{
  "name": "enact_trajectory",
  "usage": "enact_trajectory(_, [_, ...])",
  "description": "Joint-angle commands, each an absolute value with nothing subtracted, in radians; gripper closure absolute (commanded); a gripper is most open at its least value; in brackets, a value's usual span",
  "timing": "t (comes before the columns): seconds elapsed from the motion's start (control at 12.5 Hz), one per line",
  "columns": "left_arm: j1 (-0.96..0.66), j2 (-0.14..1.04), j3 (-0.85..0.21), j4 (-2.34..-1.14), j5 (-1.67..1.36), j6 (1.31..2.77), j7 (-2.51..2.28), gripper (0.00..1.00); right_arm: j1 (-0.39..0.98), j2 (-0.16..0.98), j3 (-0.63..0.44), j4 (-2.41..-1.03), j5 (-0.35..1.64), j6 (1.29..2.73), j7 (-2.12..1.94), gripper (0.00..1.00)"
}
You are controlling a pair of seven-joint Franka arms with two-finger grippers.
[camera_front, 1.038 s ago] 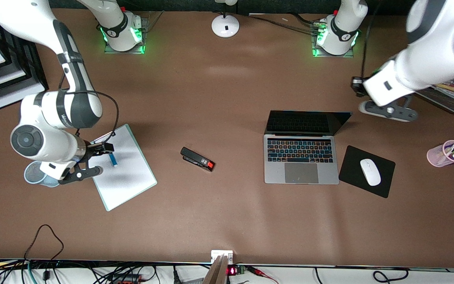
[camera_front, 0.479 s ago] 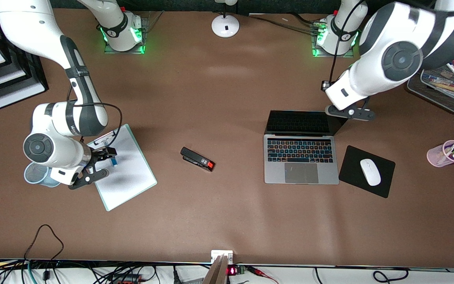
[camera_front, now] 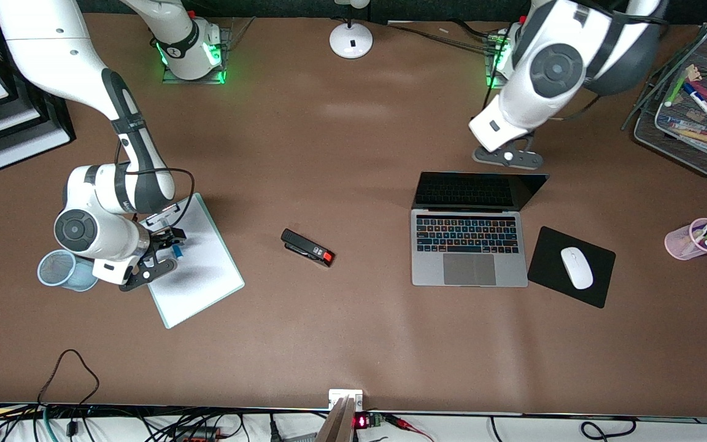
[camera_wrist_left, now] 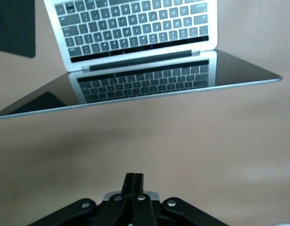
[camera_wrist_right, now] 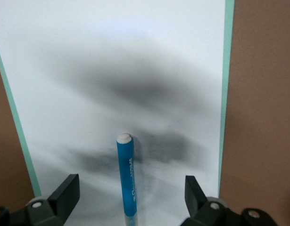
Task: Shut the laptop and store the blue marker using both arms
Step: 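Push the laptop lid down with the left gripper to close it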
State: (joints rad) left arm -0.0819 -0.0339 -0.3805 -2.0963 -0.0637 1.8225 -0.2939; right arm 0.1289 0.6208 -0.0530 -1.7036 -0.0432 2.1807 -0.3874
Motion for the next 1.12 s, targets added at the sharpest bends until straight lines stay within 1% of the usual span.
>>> enact_trajectory(0.0, [-0.061,-0.060,-0.414,-2.206,-0.089,1.981,-0.292,1.00,0.115,0.626,-0.044,-1.715,-0.038,2.206,-0.420,0.06])
enact_trajectory(0.16, [-0.055,-0.025,-0.413,-2.214,-0.084,2.029,-0.285,1.00,0.115,0.629,-0.044,-1.715,-0.038,2.220,-0.420,0.12])
enact_trajectory(0.4, [-0.049,0.004,-0.411,-2.212,-0.077,2.075,-0.284,1.00,0.115,0.653,-0.044,-1.715,-0.018,2.247,-0.420,0.17])
enact_trajectory(0.56, [-0.048,0.046,-0.405,-2.207,-0.069,2.161,-0.281,1.00,0.117,0.663,-0.043,-1.715,-0.020,2.252,-0.420,0.22])
enact_trajectory(0.72, [-0.006,0.069,-0.405,-2.197,-0.010,2.227,-0.269,1.00,0.118,0.669,-0.043,-1.715,-0.020,2.255,-0.420,0.28])
enact_trajectory(0.88, [0.005,0.075,-0.405,-2.183,0.037,2.240,-0.259,1.00,0.120,0.669,-0.043,-1.715,-0.018,2.255,-0.420,0.37])
enact_trajectory(1.04, [0.005,0.104,-0.403,-2.155,0.038,2.244,-0.259,1.00,0.120,0.669,-0.041,-1.712,-0.018,2.256,-0.419,0.42])
